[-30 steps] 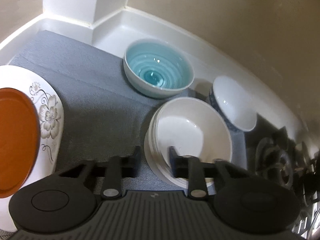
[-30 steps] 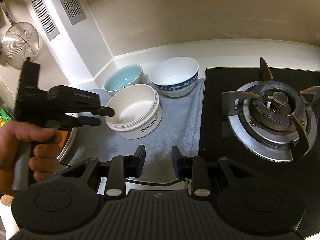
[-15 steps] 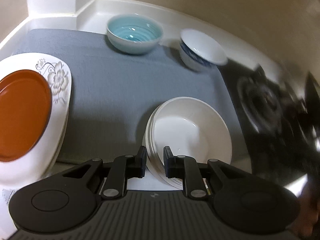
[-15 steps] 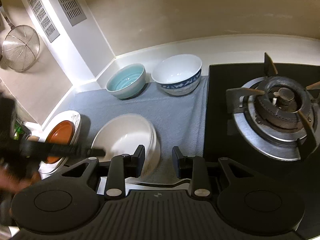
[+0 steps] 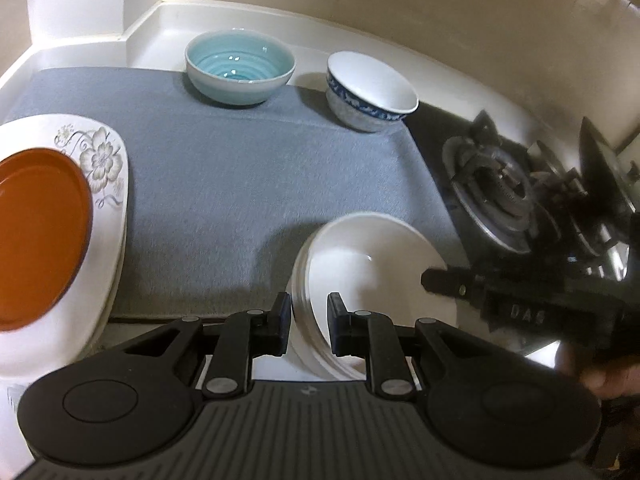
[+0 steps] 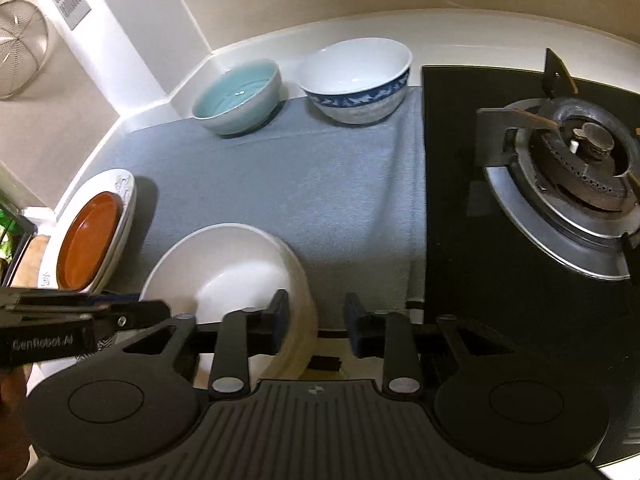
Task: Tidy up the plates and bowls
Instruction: 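Close the left gripper on the teal bowl rim and lift it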
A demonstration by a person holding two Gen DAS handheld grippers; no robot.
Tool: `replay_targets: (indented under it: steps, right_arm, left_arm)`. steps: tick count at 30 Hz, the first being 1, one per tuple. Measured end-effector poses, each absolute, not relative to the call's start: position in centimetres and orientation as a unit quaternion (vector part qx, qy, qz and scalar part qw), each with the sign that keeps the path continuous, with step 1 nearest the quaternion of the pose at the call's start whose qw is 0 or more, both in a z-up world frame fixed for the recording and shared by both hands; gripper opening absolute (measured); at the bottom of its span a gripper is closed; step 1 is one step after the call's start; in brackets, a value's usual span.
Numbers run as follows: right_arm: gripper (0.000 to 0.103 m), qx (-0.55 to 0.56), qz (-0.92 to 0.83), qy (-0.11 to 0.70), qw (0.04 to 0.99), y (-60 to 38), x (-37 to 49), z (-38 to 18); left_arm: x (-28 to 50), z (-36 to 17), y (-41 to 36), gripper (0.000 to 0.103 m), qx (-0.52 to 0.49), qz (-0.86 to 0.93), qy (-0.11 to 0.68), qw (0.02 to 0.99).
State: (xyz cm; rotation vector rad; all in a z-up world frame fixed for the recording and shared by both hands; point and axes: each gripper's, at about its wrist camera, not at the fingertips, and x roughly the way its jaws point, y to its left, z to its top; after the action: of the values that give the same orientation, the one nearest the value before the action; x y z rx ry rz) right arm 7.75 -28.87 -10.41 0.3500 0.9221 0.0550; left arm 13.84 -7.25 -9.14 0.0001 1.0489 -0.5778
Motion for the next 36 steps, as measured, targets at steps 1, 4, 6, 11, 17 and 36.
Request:
replay_targets:
  steps: [1, 4, 6, 11, 17, 36]
  right_arm:
    - [0.017, 0.165, 0.025, 0.445, 0.88, -28.5, 7.7, -10.3]
    - [0.014, 0.147, 0.017, 0.454, 0.878, -27.5, 7.8, -10.0]
    - [0.014, 0.144, 0.01, 0.46, 0.876, -27.1, 7.8, -9.9]
    - [0.015, 0.154, -0.02, 0.451, 0.879, -26.9, 7.2, -8.9]
    - [0.018, 0.158, -0.066, 0.419, 0.892, -26.5, 5.4, -6.9]
    - [0.018, 0.185, -0.164, 0.383, 0.89, -25.8, 0.3, -3.4]
  left_arm:
    - [14.1, -8.9, -7.1, 0.02, -0.003, -0.278, 0.491, 0.826]
    - [15.4, -8.0, -6.6, 0.021, -0.016, -0.298, 0.475, 0.828]
    - [16.7, -7.4, -5.9, 0.021, -0.032, -0.301, 0.468, 0.83]
    - [20.8, -6.6, -3.8, 0.021, -0.08, -0.277, 0.445, 0.848]
    - [27.2, -7.0, -2.7, 0.026, -0.128, -0.223, 0.437, 0.862]
    - [37.0, -11.1, -5.5, 0.019, -0.171, -0.186, 0.479, 0.84]
